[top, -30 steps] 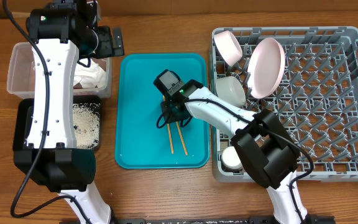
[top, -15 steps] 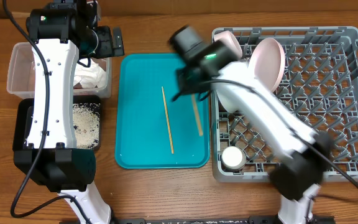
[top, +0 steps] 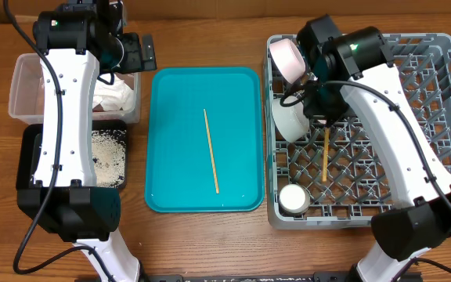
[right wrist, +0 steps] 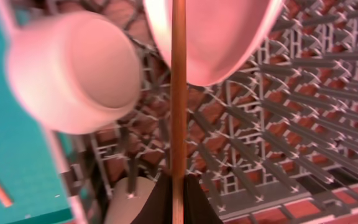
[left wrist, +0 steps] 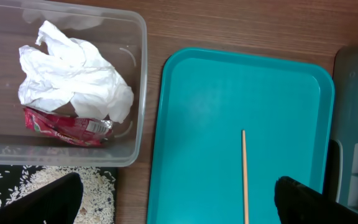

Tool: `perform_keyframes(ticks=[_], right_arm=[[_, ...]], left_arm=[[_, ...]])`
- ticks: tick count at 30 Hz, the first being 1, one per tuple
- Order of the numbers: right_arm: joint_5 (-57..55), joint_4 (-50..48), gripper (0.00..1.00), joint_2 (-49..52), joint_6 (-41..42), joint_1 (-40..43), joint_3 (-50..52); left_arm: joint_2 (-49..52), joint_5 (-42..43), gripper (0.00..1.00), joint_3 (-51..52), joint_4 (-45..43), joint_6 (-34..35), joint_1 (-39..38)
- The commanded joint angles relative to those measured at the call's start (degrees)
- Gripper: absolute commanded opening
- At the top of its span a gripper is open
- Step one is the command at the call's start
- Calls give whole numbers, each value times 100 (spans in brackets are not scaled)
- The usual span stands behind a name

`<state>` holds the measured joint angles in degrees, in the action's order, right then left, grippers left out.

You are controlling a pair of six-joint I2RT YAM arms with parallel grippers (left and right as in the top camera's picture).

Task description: Sort waste into correct bins and load items into the dishwasher

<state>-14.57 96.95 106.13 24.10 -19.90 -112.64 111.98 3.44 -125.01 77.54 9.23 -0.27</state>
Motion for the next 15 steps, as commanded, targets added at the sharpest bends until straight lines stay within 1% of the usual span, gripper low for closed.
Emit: perform_keyframes(ticks=[1, 6, 11, 13, 15], right_arm=[[-269, -90, 4, 4, -39, 103, 415], [-341, -426, 4, 4, -339, 177, 1266], [-339, -688, 4, 4, -804, 177, 1705], [-337, -702, 8, 4, -861, 177, 1707], [-317, -713, 13, 0, -922, 177, 1707]], left_arm=[[-13, 61, 100, -76, -15, 17, -11], [-13, 61, 100, -76, -15, 17, -11], [-13, 61, 100, -76, -15, 17, -11], [-13, 61, 100, -76, -15, 17, -13], [-13, 61, 100, -76, -15, 17, -13]])
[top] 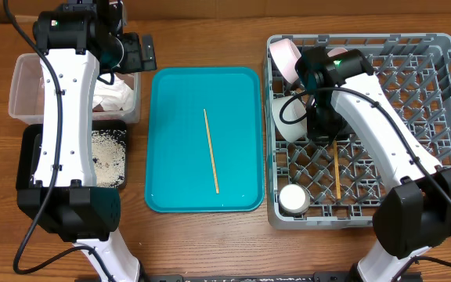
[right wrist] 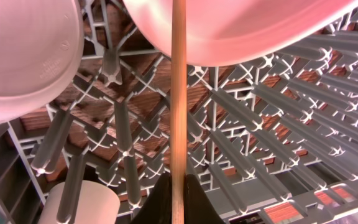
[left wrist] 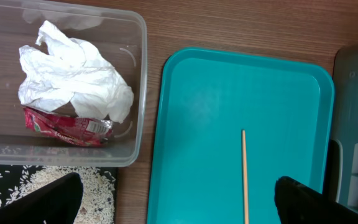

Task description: Sort waste into correct bins and load items into the dishwasher

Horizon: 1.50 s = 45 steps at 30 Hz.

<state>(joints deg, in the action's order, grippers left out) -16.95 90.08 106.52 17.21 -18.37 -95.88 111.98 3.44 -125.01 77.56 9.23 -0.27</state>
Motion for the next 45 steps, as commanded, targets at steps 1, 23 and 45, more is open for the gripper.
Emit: perform_keyframes(ticks=[1, 23, 45], right_arm=[[-76, -31, 17, -39, -232, 24, 31], [2415, -962, 50, -286, -247, -501, -1187], [2605, -1792, 56, -11, -48, -1626, -1121]], left_arm=[[-13, 61, 100, -76, -17, 17, -11], [-13, 61, 100, -76, -17, 17, -11], [-13, 61, 100, -76, -17, 17, -13]])
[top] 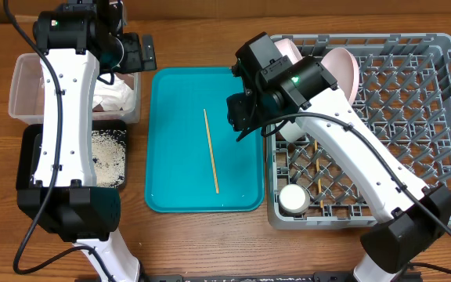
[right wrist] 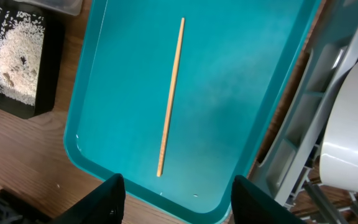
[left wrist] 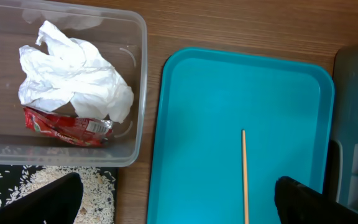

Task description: Sort waste into correct bins and load items into the dishwasher

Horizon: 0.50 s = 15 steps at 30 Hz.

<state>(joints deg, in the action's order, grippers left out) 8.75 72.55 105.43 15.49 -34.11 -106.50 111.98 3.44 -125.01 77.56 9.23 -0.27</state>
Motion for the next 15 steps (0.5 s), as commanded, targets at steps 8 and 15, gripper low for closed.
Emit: perform_keyframes(ticks=[8, 15], right_arm=[[35, -275, 56, 551, 144, -363, -59], [35, -398, 56, 1008, 96, -474, -59]], left_arm=[[-13, 61, 100, -76, -17, 17, -11], [-13, 61, 100, -76, -20, 17, -11]])
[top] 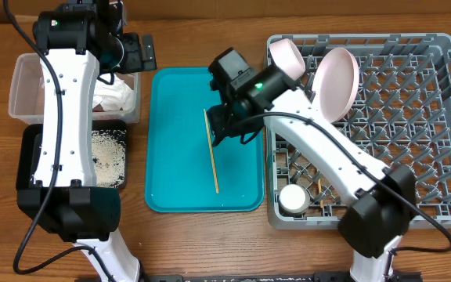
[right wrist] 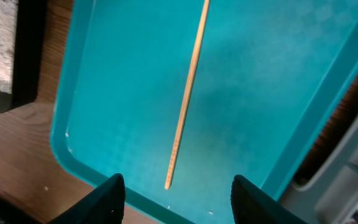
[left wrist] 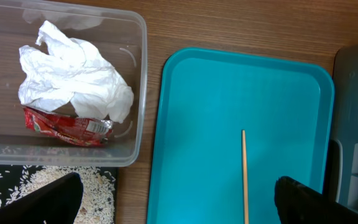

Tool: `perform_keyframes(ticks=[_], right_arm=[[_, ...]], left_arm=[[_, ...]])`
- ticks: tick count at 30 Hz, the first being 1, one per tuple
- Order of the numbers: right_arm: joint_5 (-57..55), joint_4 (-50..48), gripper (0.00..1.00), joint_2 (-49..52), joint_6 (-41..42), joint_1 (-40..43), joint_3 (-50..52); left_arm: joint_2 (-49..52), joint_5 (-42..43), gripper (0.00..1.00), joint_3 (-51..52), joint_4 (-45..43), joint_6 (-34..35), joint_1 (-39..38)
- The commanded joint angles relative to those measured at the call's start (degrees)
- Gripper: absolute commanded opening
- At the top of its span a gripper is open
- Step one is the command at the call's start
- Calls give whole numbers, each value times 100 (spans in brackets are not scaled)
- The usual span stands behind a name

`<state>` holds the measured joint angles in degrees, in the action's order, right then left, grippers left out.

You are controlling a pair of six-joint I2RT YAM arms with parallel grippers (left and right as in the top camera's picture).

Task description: Sort waste into correct bins and load items into the dishwasher

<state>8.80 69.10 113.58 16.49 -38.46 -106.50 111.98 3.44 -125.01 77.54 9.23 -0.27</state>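
A wooden chopstick (top: 211, 151) lies lengthwise on the teal tray (top: 171, 102); it also shows in the wrist views as the chopstick (right wrist: 188, 96) and chopstick (left wrist: 244, 174). My right gripper (right wrist: 176, 199) hovers open above its near end, empty. A second chopstick (top: 318, 185) lies in the grey dish rack (top: 413, 157), beside a white cup (top: 294, 198). Two pink bowls (top: 333, 73) stand in the rack's back. My left gripper (left wrist: 179, 205) hangs open and empty over the tray's left edge near the bins.
A clear bin (left wrist: 61, 93) at the left holds white crumpled paper (left wrist: 73, 81) and a red wrapper (left wrist: 67, 127). Below it a black bin (top: 104, 157) holds rice. The wooden table (top: 233, 243) lies around them.
My right gripper has moved further left over the tray and lower, so the tray chopstick now lies directly between its open fingers. The left arm has not moved.
My right gripper was shut on a chopstick over the rack by the pink bowls, then lower among the rack's grid. Later that chopstick lay in the rack and the gripper was open over the tray's right side. It is now above the tray chopstick.
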Motion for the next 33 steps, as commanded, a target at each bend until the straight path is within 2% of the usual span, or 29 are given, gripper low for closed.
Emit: perform_keyframes(ticks=[1, 6, 11, 18, 25, 28, 33], right_arm=[[28, -74, 56, 262, -7, -50, -59], [28, -262, 55, 717, -48, -120, -59], [-74, -634, 44, 1119, 188, -240, -59], [-1204, -973, 43, 1617, 1137, -496, -59], [-1338, -1054, 42, 2048, 1213, -647, -59], [-1261, -1056, 33, 2142, 1298, -671, -59], [-1259, -1014, 8, 2297, 1530, -691, -59]], left_arm=[[-13, 61, 100, -76, -15, 17, -11], [-13, 61, 100, -76, -15, 17, -11], [-13, 61, 100, -76, -15, 17, -11], [-13, 61, 100, -76, -15, 17, -11], [-13, 61, 100, -76, -15, 17, -11], [-13, 61, 100, -76, -17, 17, -11], [-13, 61, 100, -76, -15, 17, -11]])
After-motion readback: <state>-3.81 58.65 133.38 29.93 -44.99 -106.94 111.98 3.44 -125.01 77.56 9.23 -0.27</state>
